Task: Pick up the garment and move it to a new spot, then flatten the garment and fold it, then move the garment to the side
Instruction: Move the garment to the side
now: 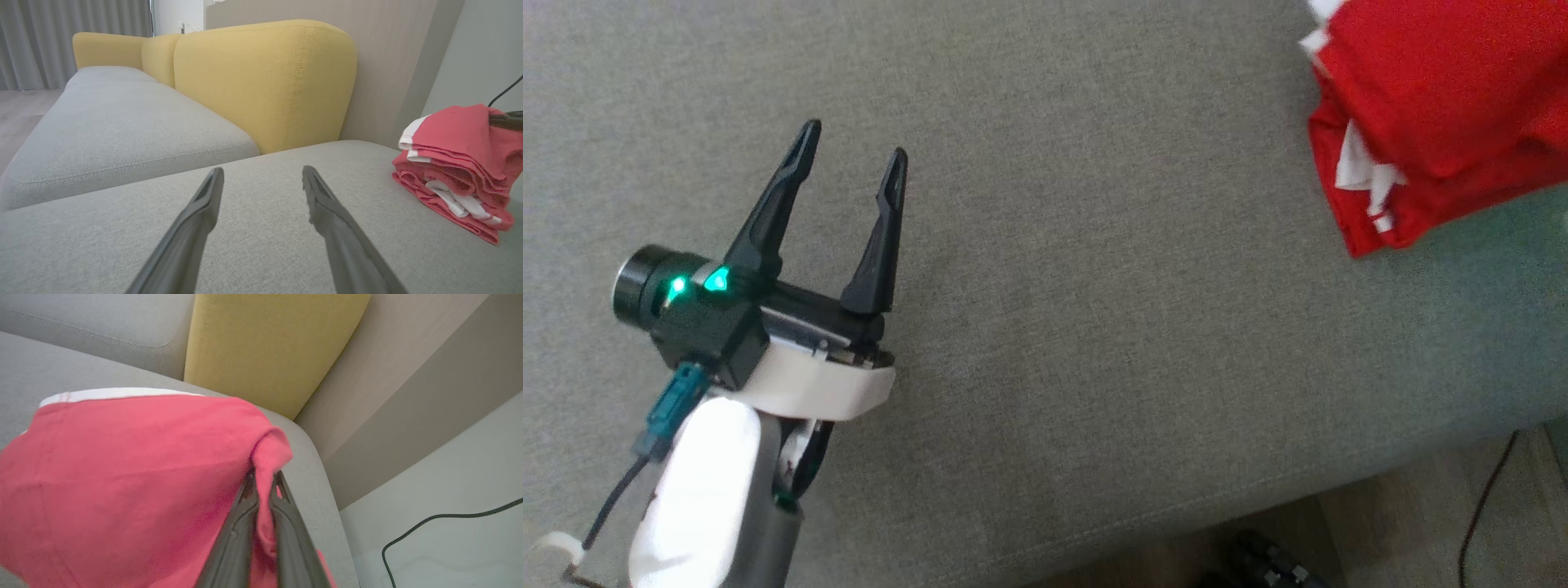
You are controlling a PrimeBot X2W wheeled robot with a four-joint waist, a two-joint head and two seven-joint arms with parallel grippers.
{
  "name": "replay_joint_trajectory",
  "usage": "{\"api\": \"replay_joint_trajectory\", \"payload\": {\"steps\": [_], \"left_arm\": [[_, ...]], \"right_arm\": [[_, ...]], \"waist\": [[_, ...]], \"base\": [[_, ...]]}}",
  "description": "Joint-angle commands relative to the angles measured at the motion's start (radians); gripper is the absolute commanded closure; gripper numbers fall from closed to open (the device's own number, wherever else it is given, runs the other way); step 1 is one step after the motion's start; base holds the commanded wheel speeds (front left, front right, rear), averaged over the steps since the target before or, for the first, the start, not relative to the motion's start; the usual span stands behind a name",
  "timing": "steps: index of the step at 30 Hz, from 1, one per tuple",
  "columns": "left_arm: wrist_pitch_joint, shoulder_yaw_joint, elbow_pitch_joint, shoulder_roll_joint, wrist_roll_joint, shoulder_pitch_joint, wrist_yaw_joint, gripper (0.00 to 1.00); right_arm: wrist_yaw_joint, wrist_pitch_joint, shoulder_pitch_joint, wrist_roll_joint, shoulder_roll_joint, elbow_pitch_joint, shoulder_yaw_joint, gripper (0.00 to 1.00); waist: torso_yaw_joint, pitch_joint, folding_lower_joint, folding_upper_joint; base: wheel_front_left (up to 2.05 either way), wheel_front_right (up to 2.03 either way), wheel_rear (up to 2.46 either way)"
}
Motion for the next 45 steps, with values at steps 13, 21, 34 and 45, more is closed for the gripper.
{"api": "replay_joint_trajectory", "payload": {"steps": [13, 21, 34, 45], "left_arm": [[-0.005, 0.016, -0.044, 0.024, 0.003, -0.093, -0.019, 0.00], [-0.005, 0.008, -0.029, 0.023, 0.000, -0.106, -0.025, 0.00], [-0.005, 0.038, 0.028, 0.004, -0.021, -0.001, 0.007, 0.00], [-0.005, 0.088, 0.072, -0.015, -0.059, 0.097, 0.064, 0.00]], "right_arm": [[0.007, 0.061, -0.035, 0.091, 0.146, 0.144, -0.177, 1.00], [0.007, 0.041, -0.053, 0.099, 0.170, 0.186, -0.240, 0.00], [0.007, 0.061, 0.232, 0.046, 0.340, -0.202, -0.348, 0.00], [0.007, -0.050, 0.407, -0.040, 0.481, -0.445, -0.170, 0.00]], "waist": [[0.002, 0.111, -0.0001, 0.0000], [0.009, 0.113, -0.0001, 0.0000], [0.034, -0.080, -0.0001, 0.0000], [0.182, -0.231, -0.0001, 0.0000]], "base": [[0.00, 0.00, 0.00], [0.00, 0.00, 0.00], [0.00, 0.00, 0.00], [0.00, 0.00, 0.00]]}}
